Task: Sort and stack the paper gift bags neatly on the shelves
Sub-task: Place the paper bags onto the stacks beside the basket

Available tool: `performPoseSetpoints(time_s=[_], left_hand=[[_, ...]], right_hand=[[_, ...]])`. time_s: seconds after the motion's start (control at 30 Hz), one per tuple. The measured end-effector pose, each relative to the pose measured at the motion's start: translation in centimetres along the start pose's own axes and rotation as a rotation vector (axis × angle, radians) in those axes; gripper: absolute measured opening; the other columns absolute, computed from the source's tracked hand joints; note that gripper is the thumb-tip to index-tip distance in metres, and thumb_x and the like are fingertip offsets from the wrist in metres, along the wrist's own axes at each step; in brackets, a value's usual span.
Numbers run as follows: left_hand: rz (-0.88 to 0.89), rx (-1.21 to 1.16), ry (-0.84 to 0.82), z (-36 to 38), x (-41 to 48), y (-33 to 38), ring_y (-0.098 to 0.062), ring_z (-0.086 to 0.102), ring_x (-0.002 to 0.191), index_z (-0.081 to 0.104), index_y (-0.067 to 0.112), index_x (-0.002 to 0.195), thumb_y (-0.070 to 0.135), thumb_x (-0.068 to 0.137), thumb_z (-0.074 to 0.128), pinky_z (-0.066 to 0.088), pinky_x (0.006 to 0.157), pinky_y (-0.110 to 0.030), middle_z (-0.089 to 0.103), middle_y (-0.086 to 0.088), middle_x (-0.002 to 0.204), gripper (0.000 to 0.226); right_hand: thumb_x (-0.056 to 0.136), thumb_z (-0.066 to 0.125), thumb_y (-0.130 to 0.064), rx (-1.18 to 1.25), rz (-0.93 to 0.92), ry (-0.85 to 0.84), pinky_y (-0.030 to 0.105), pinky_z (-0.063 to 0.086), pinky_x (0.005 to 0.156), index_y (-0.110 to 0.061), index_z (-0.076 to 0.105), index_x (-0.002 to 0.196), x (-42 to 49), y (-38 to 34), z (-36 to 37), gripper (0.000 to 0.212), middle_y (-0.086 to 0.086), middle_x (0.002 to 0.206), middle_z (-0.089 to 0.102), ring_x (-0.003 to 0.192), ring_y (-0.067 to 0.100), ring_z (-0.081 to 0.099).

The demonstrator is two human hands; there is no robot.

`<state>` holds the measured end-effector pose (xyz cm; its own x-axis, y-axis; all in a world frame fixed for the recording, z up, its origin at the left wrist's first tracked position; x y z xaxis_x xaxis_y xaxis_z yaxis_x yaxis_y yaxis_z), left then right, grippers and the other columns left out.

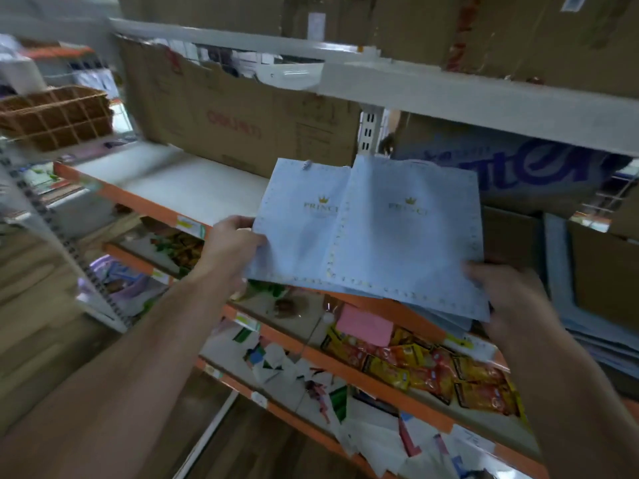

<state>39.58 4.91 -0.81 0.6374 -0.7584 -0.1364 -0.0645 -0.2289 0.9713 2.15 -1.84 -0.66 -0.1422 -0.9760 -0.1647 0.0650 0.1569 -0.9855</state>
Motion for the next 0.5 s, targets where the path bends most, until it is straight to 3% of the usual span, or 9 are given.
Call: performPoseSetpoints(time_s=[0.07,0.13,0.3,0.37,0.4,0.5], left_hand=[[-0.013,-0.017,0.037,-3.5,1.2,-1.2,-0.029,0.070,0.088,0.071,0.017,0.097,0.007,0.070,0.068,0.059,0.083,-0.048,0.073,-0.005,0.094,0.028],[-0.026,-0.044,0.074,-6.4,2.0,-2.2,-0.025,0.068,0.080,0.070,0.009,0.098,-0.001,0.076,0.067,0.057,0.075,-0.037,0.071,-0.005,0.089,0.025],[-0.047,-0.056,0.167,-12.4,4.4,-4.5,-0.020,0.067,0.081,0.071,0.009,0.098,-0.004,0.082,0.062,0.050,0.064,-0.028,0.073,-0.005,0.095,0.022],[-0.062,-0.053,0.207,-14.3,5.7,-5.3,-0.019,0.066,0.083,0.070,0.018,0.089,-0.002,0.081,0.063,0.052,0.069,-0.031,0.072,-0.001,0.095,0.023],[-0.070,-0.048,0.230,-15.3,6.6,-5.7,-0.020,0.065,0.085,0.069,0.022,0.086,-0.001,0.081,0.063,0.053,0.074,-0.034,0.072,0.000,0.095,0.024],[-0.097,-0.059,0.272,-17.6,9.3,-6.1,-0.023,0.065,0.088,0.067,0.020,0.084,-0.003,0.083,0.063,0.052,0.079,-0.039,0.071,-0.001,0.096,0.023]], right_hand=[[0.092,0.065,-0.005,-0.067,-0.006,-0.056,0.056,0.051,0.096,-0.021,0.069,0.085,-0.7,0.0,3.5,0.018,0.008,0.091,0.069,0.090,0.033,0.066],[0.092,0.064,-0.008,-0.159,-0.017,-0.133,0.064,0.051,0.094,-0.021,0.069,0.077,-1.0,-0.1,7.0,0.021,0.015,0.098,0.070,0.099,0.041,0.066],[0.097,0.057,-0.005,-0.157,0.024,-0.253,0.054,0.057,0.081,-0.014,0.065,0.097,-0.3,0.6,14.8,0.012,0.008,0.102,0.070,0.093,0.034,0.068],[0.098,0.055,-0.005,-0.179,0.021,-0.303,0.045,0.058,0.063,-0.009,0.064,0.104,0.2,0.9,18.0,0.012,0.013,0.103,0.069,0.090,0.037,0.067],[0.098,0.054,-0.004,-0.186,0.021,-0.316,0.041,0.056,0.061,-0.008,0.063,0.105,0.6,1.1,19.6,0.012,0.014,0.103,0.069,0.088,0.036,0.067],[0.098,0.052,0.001,-0.153,0.043,-0.345,0.048,0.052,0.080,-0.006,0.061,0.104,1.8,1.6,24.3,0.013,0.016,0.104,0.066,0.085,0.032,0.065]])
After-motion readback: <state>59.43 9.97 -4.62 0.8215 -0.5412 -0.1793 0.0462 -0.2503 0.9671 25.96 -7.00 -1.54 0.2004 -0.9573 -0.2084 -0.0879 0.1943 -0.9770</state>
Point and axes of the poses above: each hand's wrist, its own x-axis towards the middle knuckle, its own z-axis out of the palm, y = z × x, the point moved 6 cm from there along x, towards the middle knuckle
